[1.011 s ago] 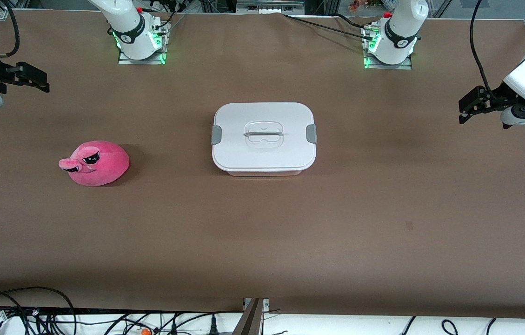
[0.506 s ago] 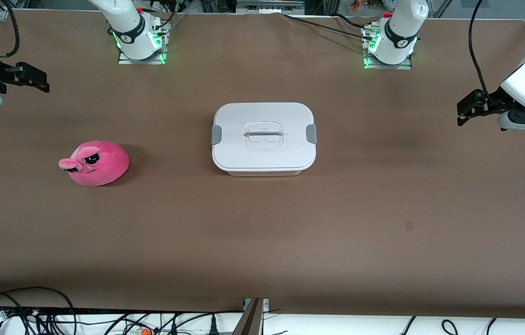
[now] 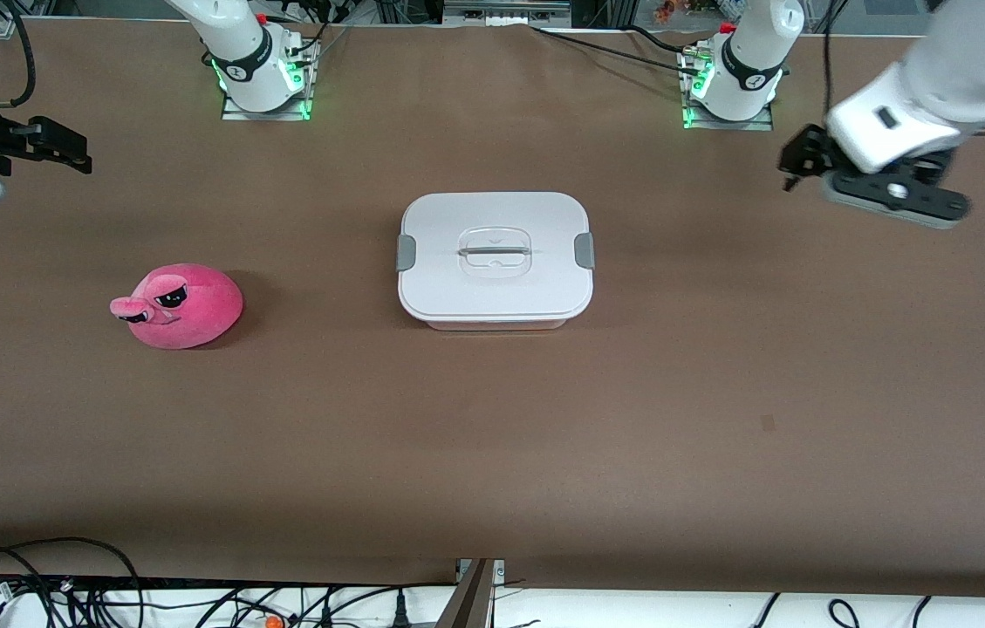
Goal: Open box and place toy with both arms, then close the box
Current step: 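Reach the left gripper to the lid handle while the right gripper approaches the toy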
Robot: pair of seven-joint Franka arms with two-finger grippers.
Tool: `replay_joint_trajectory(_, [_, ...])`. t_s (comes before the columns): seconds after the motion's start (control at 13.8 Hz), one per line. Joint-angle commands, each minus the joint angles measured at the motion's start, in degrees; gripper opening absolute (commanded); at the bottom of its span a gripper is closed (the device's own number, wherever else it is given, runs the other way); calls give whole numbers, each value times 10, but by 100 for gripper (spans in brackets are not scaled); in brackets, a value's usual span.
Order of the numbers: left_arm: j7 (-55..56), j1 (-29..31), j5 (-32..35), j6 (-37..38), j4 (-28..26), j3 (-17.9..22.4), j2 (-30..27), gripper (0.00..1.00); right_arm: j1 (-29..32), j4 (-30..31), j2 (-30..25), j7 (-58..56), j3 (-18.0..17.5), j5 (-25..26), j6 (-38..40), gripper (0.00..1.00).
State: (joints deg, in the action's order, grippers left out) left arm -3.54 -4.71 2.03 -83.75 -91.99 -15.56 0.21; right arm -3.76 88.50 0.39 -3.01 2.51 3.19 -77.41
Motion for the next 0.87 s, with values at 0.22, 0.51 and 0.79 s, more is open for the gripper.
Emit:
replay_joint_trajectory(0.22, [-7,-44,-9,12,122,-132,151,100,4,-8,2,1,-2,1,0,100])
replay_joint_trajectory(0.51, [-9,-145,-8,-32,220,-132,278,100,4,-8,7,2,-2,1,-4,100])
replay_joint_trajectory(0.79, [-119,-168,-6,-142,216,-131,334,100,6,-7,19,2,1,1,-18,100])
